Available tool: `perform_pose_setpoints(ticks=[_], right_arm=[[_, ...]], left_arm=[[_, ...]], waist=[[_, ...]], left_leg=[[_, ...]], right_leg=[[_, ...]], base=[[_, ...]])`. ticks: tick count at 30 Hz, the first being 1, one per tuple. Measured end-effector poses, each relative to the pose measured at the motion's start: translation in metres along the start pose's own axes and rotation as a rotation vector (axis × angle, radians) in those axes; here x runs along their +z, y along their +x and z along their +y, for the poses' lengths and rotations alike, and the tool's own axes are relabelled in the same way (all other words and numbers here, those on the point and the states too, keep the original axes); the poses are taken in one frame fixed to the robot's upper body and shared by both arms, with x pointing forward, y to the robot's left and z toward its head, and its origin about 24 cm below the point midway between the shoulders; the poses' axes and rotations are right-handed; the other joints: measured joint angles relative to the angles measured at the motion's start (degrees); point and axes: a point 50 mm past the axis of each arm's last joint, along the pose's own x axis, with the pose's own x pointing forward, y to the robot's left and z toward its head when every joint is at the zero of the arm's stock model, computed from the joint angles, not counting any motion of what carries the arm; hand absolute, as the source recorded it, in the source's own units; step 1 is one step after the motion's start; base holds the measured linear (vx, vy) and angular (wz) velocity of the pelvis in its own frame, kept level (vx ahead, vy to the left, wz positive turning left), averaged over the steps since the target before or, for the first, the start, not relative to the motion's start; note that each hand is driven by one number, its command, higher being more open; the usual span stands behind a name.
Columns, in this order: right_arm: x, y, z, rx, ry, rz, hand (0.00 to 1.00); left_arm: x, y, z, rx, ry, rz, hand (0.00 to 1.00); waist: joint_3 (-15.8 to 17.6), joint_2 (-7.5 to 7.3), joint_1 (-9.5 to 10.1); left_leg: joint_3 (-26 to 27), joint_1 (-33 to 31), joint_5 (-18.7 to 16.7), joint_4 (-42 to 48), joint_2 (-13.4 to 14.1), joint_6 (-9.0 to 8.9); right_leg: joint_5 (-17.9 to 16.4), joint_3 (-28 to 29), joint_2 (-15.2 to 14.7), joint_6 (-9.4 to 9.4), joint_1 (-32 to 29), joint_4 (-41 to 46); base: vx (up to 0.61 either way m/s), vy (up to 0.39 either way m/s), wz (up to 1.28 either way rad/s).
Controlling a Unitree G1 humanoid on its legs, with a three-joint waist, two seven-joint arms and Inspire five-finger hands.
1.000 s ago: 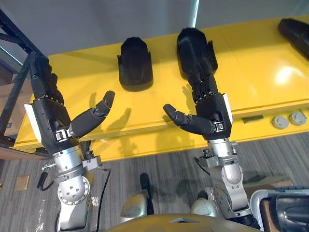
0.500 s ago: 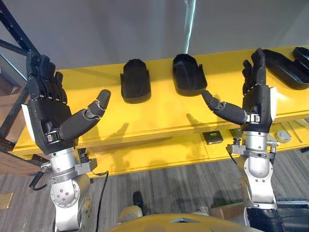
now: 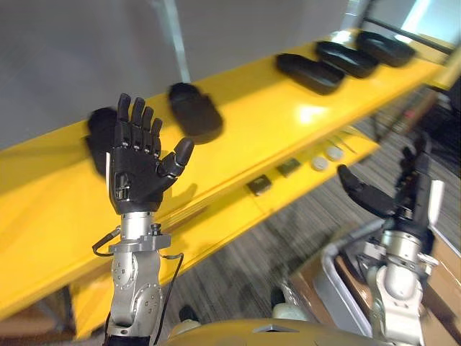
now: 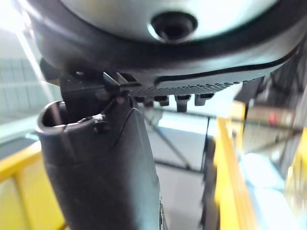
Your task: Walk over and take three plastic housings, then place them on the shelf
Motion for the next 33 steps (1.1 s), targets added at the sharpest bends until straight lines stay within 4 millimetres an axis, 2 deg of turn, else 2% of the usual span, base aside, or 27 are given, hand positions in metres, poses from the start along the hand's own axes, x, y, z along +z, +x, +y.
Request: perform_pose_setpoints(ticks=[3,4,5,6,7,8,9,11,12,14,16,17,19,20,21,22,23,24,25,26,27,28,30,31,32,33], right_arm=[[0.005,-0.004,-0.026,-0.067,-0.009,-0.015,1.0],[0.006,-0.005,-0.029,-0.075,-0.002,-0.019,1.0],[0.008,-0.005,-0.032,-0.079,0.015,-0.032,1.0],[0.011,-0.005,-0.031,-0.062,0.026,-0.053,1.0],[0.013,-0.004,-0.029,-0.043,0.032,-0.069,1.0],[0.019,-0.001,-0.02,0.01,0.052,-0.107,1.0],[0.025,0.005,-0.01,0.072,0.075,-0.151,1.0],[0.031,0.015,0.001,0.136,0.092,-0.198,1.0],[0.031,0.019,0.006,0.148,0.098,-0.203,1.0],[0.025,0.02,0.011,0.141,0.114,-0.167,1.0],[0.013,0.015,0.015,0.128,0.133,-0.105,1.0],[0.01,0.012,0.016,0.116,0.145,-0.083,1.0],[0.0,-0.004,0.017,0.053,0.219,-0.01,1.0],[-0.001,-0.009,0.017,0.047,0.24,0.005,1.0],[-0.003,-0.012,0.019,0.044,0.289,0.018,1.0],[0.0,-0.011,0.024,0.066,0.329,-0.001,1.0],[0.002,-0.01,0.028,0.082,0.343,-0.017,1.0],[0.007,-0.007,0.036,0.114,0.364,-0.053,1.0],[0.009,-0.004,0.041,0.13,0.371,-0.068,1.0],[0.012,0.001,0.052,0.158,0.373,-0.096,1.0],[0.01,0.003,0.068,0.192,0.361,-0.096,1.0],[0.008,0.002,0.076,0.205,0.366,-0.083,1.0],[0.001,-0.004,0.101,0.275,0.353,-0.038,1.0],[0.0,-0.007,0.105,0.293,0.334,-0.034,1.0],[0.0,-0.012,0.109,0.323,0.3,-0.028,1.0],[-0.002,-0.016,0.11,0.354,0.262,-0.02,1.0]], left_arm=[[-0.003,0.014,-0.001,0.047,-0.008,-0.026,1.0],[-0.003,0.016,-0.001,0.06,-0.011,-0.029,1.0],[-0.002,0.017,0.0,0.078,-0.014,-0.037,1.0],[-0.002,0.015,0.002,0.103,-0.008,-0.038,1.0],[0.0,0.012,0.004,0.125,-0.005,-0.039,1.0],[0.004,0.004,0.01,0.178,0.003,-0.044,1.0],[0.01,-0.004,0.016,0.228,0.014,-0.059,1.0],[0.02,-0.011,0.022,0.265,0.024,-0.099,1.0],[0.025,-0.01,0.024,0.26,0.026,-0.127,1.0],[0.032,-0.009,0.023,0.219,-0.003,-0.167,1.0],[0.034,-0.009,0.018,0.162,-0.027,-0.195,1.0],[0.034,-0.008,0.016,0.145,-0.034,-0.196,1.0],[0.032,-0.006,0.012,0.105,-0.039,-0.187,1.0],[0.032,-0.007,0.012,0.099,-0.036,-0.182,1.0],[0.033,-0.007,0.014,0.097,-0.026,-0.181,1.0],[0.033,-0.006,0.016,0.107,-0.018,-0.179,1.0],[0.034,-0.005,0.018,0.11,-0.011,-0.18,1.0],[0.034,-0.005,0.022,0.126,-0.01,-0.18,1.0],[0.034,-0.006,0.023,0.133,-0.017,-0.18,1.0],[0.033,-0.007,0.024,0.145,-0.038,-0.177,1.0],[0.03,-0.008,0.024,0.151,-0.048,-0.168,1.0],[0.029,-0.009,0.025,0.15,-0.049,-0.163,1.0],[0.021,-0.012,0.029,0.161,-0.052,-0.128,1.0],[0.019,-0.013,0.031,0.171,-0.06,-0.118,1.0],[0.015,-0.017,0.036,0.199,-0.086,-0.1,1.0],[0.013,-0.022,0.04,0.23,-0.114,-0.086,1.0]], waist=[[0.0,0.15,-3.3],[0.0,0.18,-3.5],[0.0,0.18,-3.35],[0.0,0.33,-2.4],[0.1,0.46,-1.73],[0.1,1.27,0.38],[0.0,2.6,1.87],[-0.2,4.51,3.2],[-0.1,4.92,3.95],[0.2,5.06,4.95],[0.9,5.06,5.05],[1.5,5.04,5.03],[4.8,3.67,5.03],[5.2,3.18,5.06],[6.3,2.2,5.42],[6.9,2.9,5.57],[7.4,3.42,5.73],[7.2,3.1,5.75],[7.4,3.52,6.0],[7.6,4.18,6.87],[7.5,4.71,7.47],[7.4,4.63,8.22],[6.9,3.6,10.24],[6.6,3.0,10.32],[5.8,1.5,10.3],[4.9,-0.47,10.31]], left_leg=[[3.0,0.7,-0.4,0.3,1.8,-0.96],[2.6,0.8,-0.6,0.4,2.0,-1.17],[-1.1,0.4,-2.6,2.1,2.2,-1.33],[-8.1,-1.1,-6.9,5.7,1.8,-1.61],[-12.8,-1.9,-9.3,7.8,1.1,-1.22],[-21.4,-3.4,-14.1,12.4,-0.5,-0.28],[-27.1,-4.3,-17.6,16.1,-1.1,0.09],[-30.9,-5.4,-20.3,19.2,-1.1,-0.02],[-31.0,-5.5,-20.6,19.7,-1.5,0.27],[-31.7,-5.5,-20.7,19.9,-2.1,0.51],[-32.4,-4.9,-20.9,20.2,-2.9,1.11],[-32.3,-4.5,-21.1,20.4,-3.2,1.49],[-29.6,-1.3,-21.8,21.4,-4.7,2.88],[-28.3,-0.8,-22.1,21.8,-5.1,3.37],[-25.3,-0.1,-22.9,23.2,-5.6,4.65],[-22.3,-0.6,-23.2,23.7,-4.4,5.39],[-20.7,-0.8,-23.0,23.8,-4.3,5.74],[-17.9,-1.3,-22.3,23.7,-4.2,6.7],[-16.7,-1.5,-22.0,23.6,-3.8,6.81],[-14.9,-1.3,-21.4,23.7,-2.3,6.73],[-13.3,-1.4,-20.6,23.4,-0.5,6.09],[-12.3,-1.3,-19.9,22.9,0.3,5.68],[-9.6,-2.2,-17.4,21.8,3.4,3.19],[-9.2,-2.7,-16.8,22.0,4.1,2.56],[-8.0,-3.6,-15.6,22.2,5.3,1.11],[-6.5,-4.1,-14.8,22.7,6.3,-0.49]], right_leg=[[1.1,2.6,2.4,-0.89,-1.8,-0.8],[1.3,3.3,2.9,-1.18,-1.9,-1.0],[1.8,4.7,3.8,-1.88,-2.0,-1.5],[1.9,6.9,4.7,-2.46,-2.1,-1.7],[1.9,8.2,5.1,-2.61,-2.1,-1.7],[1.9,11.0,6.2,-2.96,-2.3,-1.7],[2.0,13.0,7.1,-3.07,-2.3,-1.7],[2.1,13.8,7.9,-2.82,-2.6,-1.7],[2.5,13.8,7.8,-2.33,-2.6,-1.5],[1.9,13.3,7.5,-2.1,-2.9,0.4],[1.2,13.3,7.2,-1.68,-3.8,3.8],[1.2,13.7,7.2,-1.63,-3.7,4.7],[0.6,14.2,6.3,-0.72,-3.3,7.9],[0.7,13.3,5.9,-0.55,-3.2,8.0],[2.2,10.2,5.1,0.37,-3.5,7.5],[7.2,8.6,4.8,2.71,-3.0,3.1],[5.8,5.4,4.1,1.19,-4.2,5.6],[-1.4,-1.2,1.6,-3.64,-7.1,16.6],[-4.3,-3.9,0.1,-5.09,-7.8,21.2],[-7.3,-8.7,-2.9,-7.62,-8.0,28.8],[-8.7,-12.4,-6.4,-8.63,-7.2,34.1],[-8.8,-13.8,-8.2,-8.8,-6.6,36.1],[-8.6,-16.2,-13.5,-8.5,-3.8,38.1],[-8.3,-16.5,-14.3,-8.13,-3.1,37.1],[-6.9,-17.0,-15.3,-6.6,-1.3,32.3],[-5.4,-17.8,-15.1,-2.38,1.0,25.1]], base=[[0.05,-0.087,-0.83],[0.05,-0.103,-0.67],[0.06,-0.097,-0.77],[0.05,-0.084,-0.83],[0.04,-0.031,-1.11],[0.04,0.047,-1.21],[0.05,0.077,-1.13],[0.07,0.087,-0.45],[0.08,0.063,-0.05],[0.05,0.084,0.16],[0.01,0.111,0.12],[-0.03,0.149,-0.16],[-0.1,0.151,-0.55],[-0.18,0.111,-1.0],[-0.31,0.063,-1.21],[-0.25,0.03,-1.31],[-0.31,0.042,-1.17],[-0.19,0.051,-0.87],[-0.24,0.046,-0.97],[-0.14,-0.015,-0.92],[-0.13,-0.057,-0.92],[-0.13,-0.16,-0.85],[-0.1,-0.291,-0.77],[-0.06,-0.378,-0.66],[-0.04,-0.452,-0.75],[-0.03,-0.486,-0.78]])
